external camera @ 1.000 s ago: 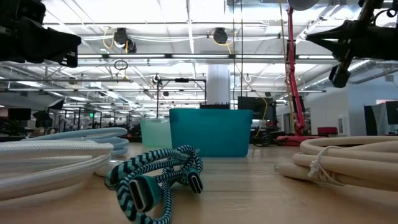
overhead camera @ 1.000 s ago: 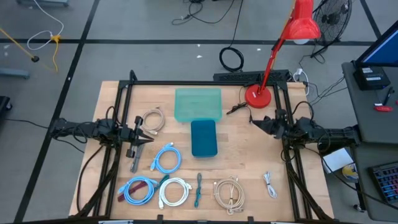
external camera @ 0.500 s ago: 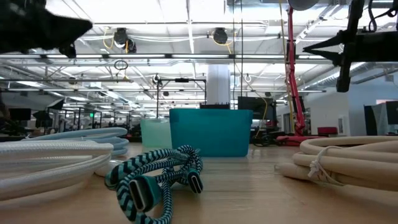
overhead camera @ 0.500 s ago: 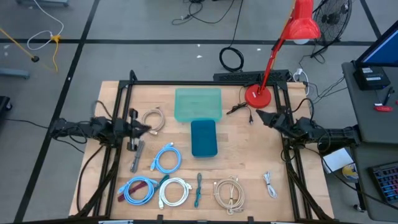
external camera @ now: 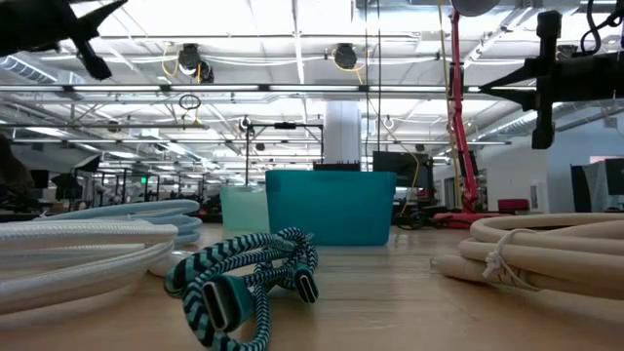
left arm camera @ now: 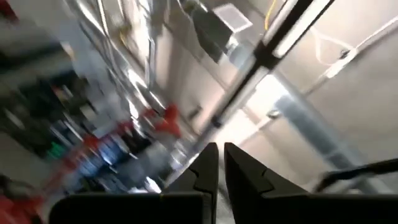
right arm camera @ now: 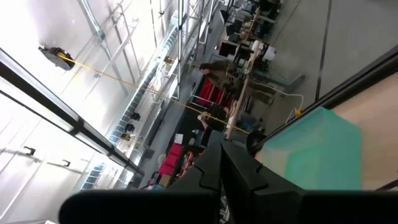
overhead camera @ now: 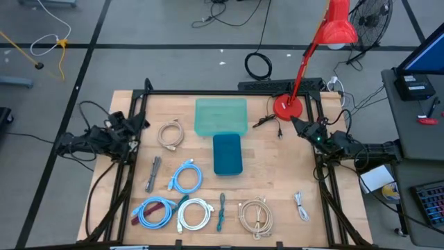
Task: Pick & Place USB Port
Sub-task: Put the white HDMI cable into the green bin
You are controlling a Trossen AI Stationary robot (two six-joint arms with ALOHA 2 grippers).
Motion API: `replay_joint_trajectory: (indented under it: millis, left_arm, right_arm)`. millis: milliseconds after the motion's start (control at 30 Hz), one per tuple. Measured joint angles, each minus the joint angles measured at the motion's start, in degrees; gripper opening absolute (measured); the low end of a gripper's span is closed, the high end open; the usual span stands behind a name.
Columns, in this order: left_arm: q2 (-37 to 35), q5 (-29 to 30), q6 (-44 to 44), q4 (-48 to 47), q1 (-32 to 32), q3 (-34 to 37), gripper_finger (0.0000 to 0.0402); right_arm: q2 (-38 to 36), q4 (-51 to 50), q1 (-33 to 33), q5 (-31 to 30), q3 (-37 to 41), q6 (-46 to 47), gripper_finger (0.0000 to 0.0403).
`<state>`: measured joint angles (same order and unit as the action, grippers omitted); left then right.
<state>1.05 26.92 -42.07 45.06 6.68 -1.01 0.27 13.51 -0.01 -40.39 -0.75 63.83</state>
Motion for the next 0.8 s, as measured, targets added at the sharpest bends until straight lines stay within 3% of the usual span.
replay_joint_trajectory:
  millis: [67,200,300,433,500,567,667,800]
  left_arm:
    - [1.3,-4.9,-5.0,-1.1,0.0,-0.5,0.0026]
    - [6.0,-12.2,-6.8,-2.2,0.0,-3.7,0.0026]
    - [10.7,-9.9,-10.2,-5.7,0.0,-7.7,0.0026]
    - [17.5,0.2,-14.2,-3.3,0.0,-13.5,0.0026]
    - [20.5,-0.4,-13.1,-3.1,-0.1,-17.6,0.0026]
    - [23.4,-5.1,-9.1,-6.3,-0.4,-22.3,0.0026]
    - [27.8,-17.0,-0.7,-21.1,-1.3,-30.9,0.0026]
    - [34.1,-18.9,2.2,-60.4,-3.2,-45.3,0.0026]
  right_arm:
    - [0.0,0.0,0.0,0.0,0.0,0.0,0.0000]
    - [0.0,0.0,0.0,0.0,0.0,0.0,0.0000]
    - [0.0,0.0,0.0,0.0,0.0,0.0,0.0000]
    - [0.0,0.0,0.0,0.0,0.0,0.0,0.0000]
    - [0.0,0.0,0.0,0.0,0.0,0.0,0.0000]
    - [0.0,0.0,0.0,0.0,0.0,0.0,0.0000]
    - [0.0,0.0,0.0,0.0,0.0,0.0,0.0000]
    - [0.0,0.0,0.0,0.1,0.0,0.0,0.0000]
